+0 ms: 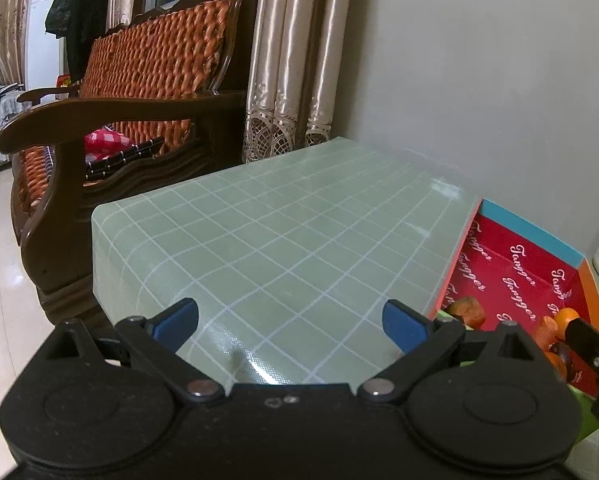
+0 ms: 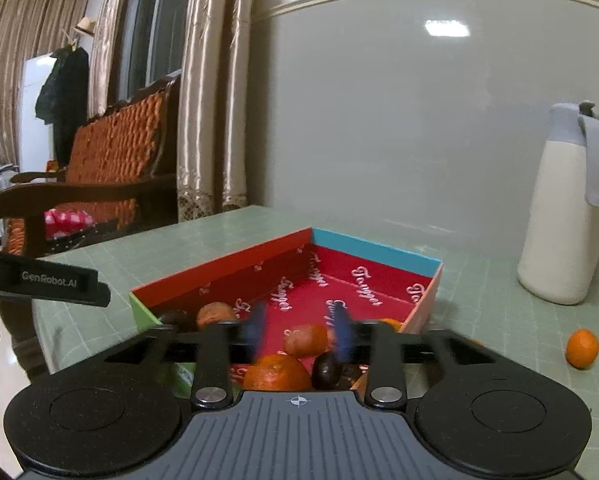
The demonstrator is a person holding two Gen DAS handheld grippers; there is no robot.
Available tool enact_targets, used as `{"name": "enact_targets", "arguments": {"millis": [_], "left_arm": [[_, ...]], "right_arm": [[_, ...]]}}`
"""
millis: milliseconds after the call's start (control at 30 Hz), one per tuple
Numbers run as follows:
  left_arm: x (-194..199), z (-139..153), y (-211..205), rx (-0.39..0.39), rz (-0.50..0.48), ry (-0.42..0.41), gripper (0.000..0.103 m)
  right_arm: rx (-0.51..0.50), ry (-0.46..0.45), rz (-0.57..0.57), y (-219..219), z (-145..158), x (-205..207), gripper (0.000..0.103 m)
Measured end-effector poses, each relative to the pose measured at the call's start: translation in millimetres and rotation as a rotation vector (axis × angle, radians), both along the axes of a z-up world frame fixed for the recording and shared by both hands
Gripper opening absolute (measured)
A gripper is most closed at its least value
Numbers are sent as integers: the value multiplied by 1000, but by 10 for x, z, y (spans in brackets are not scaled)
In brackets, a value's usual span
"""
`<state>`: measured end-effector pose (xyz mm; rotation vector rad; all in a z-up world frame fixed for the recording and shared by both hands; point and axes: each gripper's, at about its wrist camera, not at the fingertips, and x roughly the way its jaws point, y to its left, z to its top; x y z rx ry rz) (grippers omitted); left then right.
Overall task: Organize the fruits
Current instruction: 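Carry the carrot chunk with the right gripper into the box and open, then reach the left gripper to a small orange and close on it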
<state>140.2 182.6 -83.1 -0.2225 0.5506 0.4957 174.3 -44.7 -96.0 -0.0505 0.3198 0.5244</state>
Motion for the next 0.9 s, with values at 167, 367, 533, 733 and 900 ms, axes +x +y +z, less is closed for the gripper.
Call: {"name": "enact_targets", "arguments": {"millis": [167, 367, 533, 733, 900], "left_arm": [[1, 1, 5, -7, 0, -1, 93], [7, 2, -45, -1, -13, -1, 93], [29, -4, -111, 7, -29, 4, 93], [51, -3, -223, 27, -38, 2, 93], [56, 31, -276, 48, -9, -10, 93]], "right_arm": [[51, -67, -51, -149, 81, -35, 82], [86, -92, -149, -362, 131, -23, 82], [119, -107, -264, -607, 151, -39, 99], [137, -107, -390, -860, 170, -45, 103], [149, -84, -475, -1080, 169, -41, 103]]}}
